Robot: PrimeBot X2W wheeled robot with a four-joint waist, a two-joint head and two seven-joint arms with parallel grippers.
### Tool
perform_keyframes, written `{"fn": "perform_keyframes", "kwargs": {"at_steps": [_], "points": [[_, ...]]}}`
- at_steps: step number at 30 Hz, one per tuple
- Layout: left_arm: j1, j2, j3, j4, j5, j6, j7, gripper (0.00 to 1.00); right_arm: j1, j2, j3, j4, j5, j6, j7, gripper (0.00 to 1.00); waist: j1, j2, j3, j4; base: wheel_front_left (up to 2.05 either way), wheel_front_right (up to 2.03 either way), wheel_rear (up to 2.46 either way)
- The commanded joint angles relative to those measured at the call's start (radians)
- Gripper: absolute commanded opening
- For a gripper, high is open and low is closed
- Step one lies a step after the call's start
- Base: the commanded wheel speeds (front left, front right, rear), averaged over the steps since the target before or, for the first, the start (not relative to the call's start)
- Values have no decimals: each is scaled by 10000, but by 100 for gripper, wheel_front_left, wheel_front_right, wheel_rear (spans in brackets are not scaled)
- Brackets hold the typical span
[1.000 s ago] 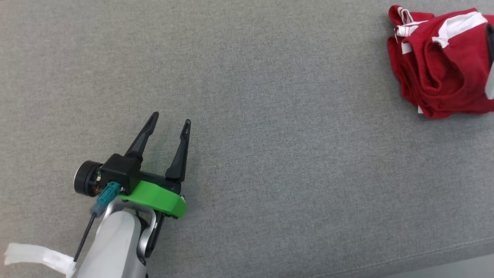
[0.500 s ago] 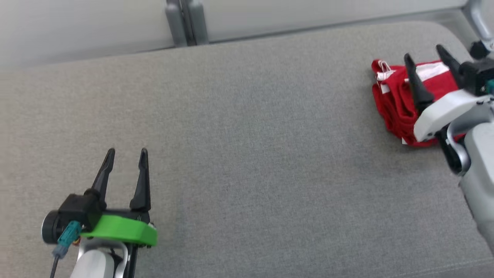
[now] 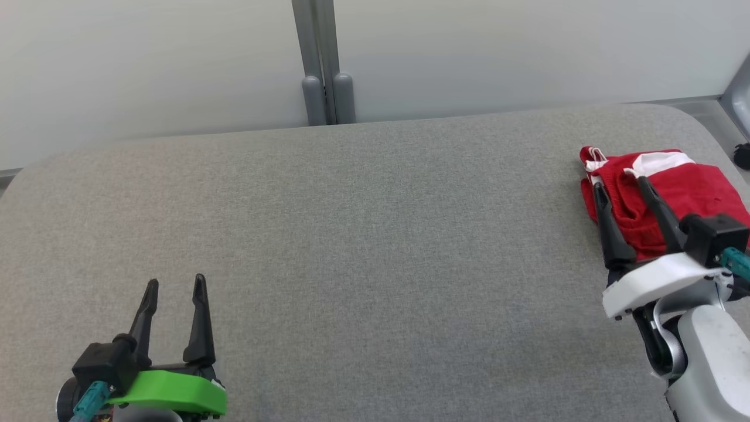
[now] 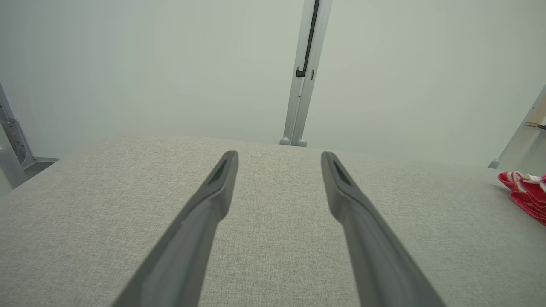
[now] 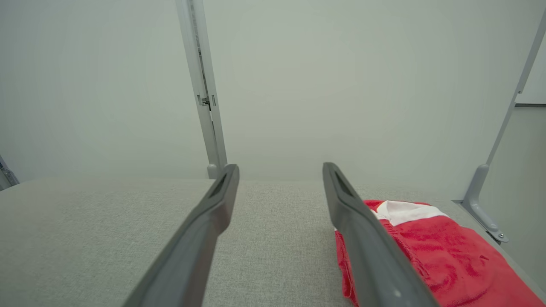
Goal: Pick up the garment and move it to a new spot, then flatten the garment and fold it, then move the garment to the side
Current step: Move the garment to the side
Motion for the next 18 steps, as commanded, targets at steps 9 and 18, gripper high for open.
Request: {"fn": "perform_keyframes", "kwargs": {"at_steps": [9,18], "points": [[240,-136,156,362,407,-373,-25,100,1370,537,-249,-264,-58,-8,-510,100,0,0,-266,326,0,0,0],[288,-271,342,553,895,-485,-25,100,1808,745,-126,-369,-277,-6,-656,100,0,0,-284,357,0,0,0]]}}
